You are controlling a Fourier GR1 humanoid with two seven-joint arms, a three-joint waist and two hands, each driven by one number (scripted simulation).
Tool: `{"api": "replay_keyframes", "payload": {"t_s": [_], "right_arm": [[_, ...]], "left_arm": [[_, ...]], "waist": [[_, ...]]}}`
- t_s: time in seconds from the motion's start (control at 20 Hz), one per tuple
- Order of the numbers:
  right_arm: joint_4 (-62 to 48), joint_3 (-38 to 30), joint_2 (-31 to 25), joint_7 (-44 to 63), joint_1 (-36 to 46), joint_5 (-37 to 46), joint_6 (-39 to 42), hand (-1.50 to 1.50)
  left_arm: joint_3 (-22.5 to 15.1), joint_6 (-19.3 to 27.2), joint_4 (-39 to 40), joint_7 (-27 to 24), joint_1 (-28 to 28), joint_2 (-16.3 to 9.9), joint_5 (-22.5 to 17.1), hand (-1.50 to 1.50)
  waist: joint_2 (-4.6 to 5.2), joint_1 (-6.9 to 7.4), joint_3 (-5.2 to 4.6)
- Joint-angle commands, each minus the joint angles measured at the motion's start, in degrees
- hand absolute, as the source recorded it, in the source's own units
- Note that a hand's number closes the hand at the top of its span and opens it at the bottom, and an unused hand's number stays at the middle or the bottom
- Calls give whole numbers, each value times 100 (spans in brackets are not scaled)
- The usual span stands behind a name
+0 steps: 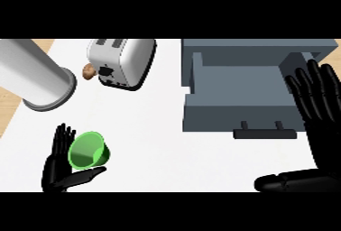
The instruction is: Pick up the cup, place it into the drawer and close the drawer
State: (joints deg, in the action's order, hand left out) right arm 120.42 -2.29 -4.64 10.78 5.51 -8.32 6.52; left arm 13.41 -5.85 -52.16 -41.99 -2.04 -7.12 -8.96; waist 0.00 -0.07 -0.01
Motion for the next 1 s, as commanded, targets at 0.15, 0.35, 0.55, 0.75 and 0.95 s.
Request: {"api": "replay_keyframes", "payload": {"t_s": [0.15,0.35,0.55,0.75,0.95], "right_arm": [[-213,166,128,-179,61,233,-75,-150],[371,2,-34,244,-63,-120,27,-150],[160,231,147,58,-67,157,-79,-150],[118,296,219,-122,-223,225,-52,-150],[117,-131,-66,40,-167,-164,145,-150]], "left_arm": [[28,-303,524,-655,22,37,-125,-150],[160,-491,1185,-753,-451,-44,-290,-150],[45,-487,1035,-394,-549,-36,-384,-150],[106,-983,1378,-427,-923,-59,-568,-150],[10,-1366,1474,-494,-867,4,-633,-150]], "waist": [[0,9,0],[-1,-11,-1],[-2,2,1],[-1,-9,0],[-5,-1,2]]}}
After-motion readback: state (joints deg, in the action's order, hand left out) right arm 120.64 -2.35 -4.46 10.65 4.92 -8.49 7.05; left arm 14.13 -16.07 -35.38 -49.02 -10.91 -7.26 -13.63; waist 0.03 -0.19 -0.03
